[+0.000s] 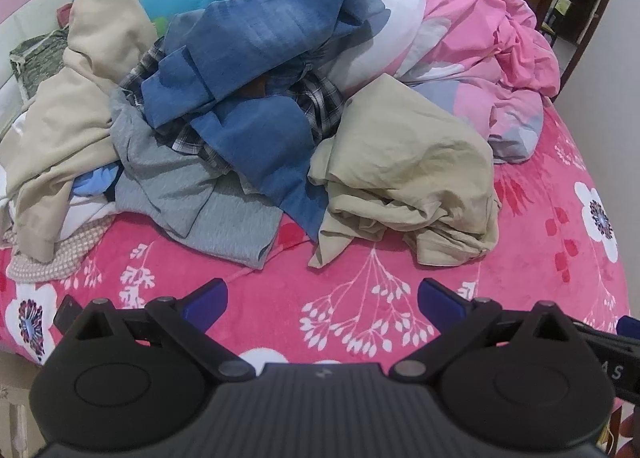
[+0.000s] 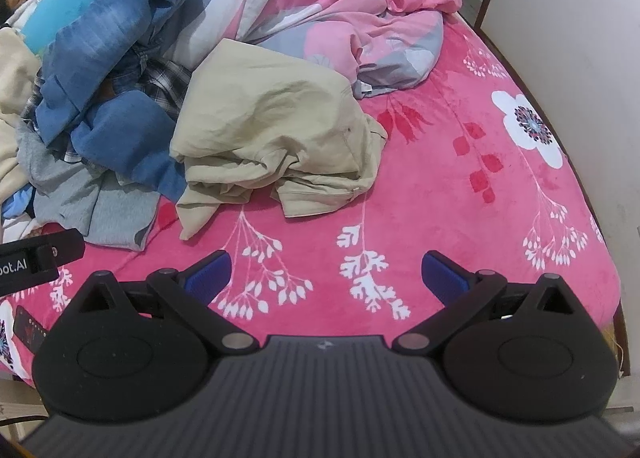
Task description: Fold clothes
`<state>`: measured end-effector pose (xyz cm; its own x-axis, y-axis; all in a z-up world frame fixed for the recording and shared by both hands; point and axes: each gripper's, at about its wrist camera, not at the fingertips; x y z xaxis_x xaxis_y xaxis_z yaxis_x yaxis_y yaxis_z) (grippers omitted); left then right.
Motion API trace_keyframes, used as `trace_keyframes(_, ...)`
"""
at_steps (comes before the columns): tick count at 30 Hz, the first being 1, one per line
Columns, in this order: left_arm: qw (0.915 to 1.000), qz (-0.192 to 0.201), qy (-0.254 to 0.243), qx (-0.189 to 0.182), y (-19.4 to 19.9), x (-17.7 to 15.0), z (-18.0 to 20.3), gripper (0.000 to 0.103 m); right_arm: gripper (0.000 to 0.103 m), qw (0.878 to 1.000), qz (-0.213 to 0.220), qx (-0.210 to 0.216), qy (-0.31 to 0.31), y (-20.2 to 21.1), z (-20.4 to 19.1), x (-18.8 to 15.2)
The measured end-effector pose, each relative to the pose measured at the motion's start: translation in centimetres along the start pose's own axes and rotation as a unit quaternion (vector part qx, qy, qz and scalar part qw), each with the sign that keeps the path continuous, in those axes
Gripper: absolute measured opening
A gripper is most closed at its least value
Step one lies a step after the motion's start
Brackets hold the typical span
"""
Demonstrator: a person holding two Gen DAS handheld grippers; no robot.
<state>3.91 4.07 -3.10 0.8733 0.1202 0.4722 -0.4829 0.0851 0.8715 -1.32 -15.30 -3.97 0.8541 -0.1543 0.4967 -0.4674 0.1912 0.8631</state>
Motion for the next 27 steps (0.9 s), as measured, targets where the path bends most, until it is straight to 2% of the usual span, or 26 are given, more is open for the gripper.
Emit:
trace_keyframes(15,0.9997,0.008,-0.015,-0.018,-1.0,0.4,-1.1,0.102,0.102,1.000,0.009,-0.001,-0.005,-0.5,-1.6,0.4)
trace_keyframes(20,0.9981,0.021,-0.036,-0.046,-1.8,-0.1,0.3,0.103,0.102,0.999,0.043,0.031,-0.008,-0.7,-0.1,-1.0)
trace_keyframes(25,0.9975,0.023,-0.039,-0.054,-3.2,-0.1,2.4,0.103,0.102,0.997,0.054,0.054,0.007,-3.2,3.0,-1.8)
trace_keyframes(27,0.9977,0.025,-0.044,-0.046,-4.1,0.1,3.8,0.103,0.102,0.997,0.055,0.058,0.010,-4.8,4.6,-1.5)
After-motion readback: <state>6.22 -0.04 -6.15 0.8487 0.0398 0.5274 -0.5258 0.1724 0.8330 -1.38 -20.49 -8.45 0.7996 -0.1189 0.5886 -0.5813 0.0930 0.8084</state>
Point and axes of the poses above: each gripper's, at about its wrist camera, not at the fingertips, and y roughly against the way its jaws point, z to its right, x to its top, and after that the axes turned 10 degrees about y, right-handed
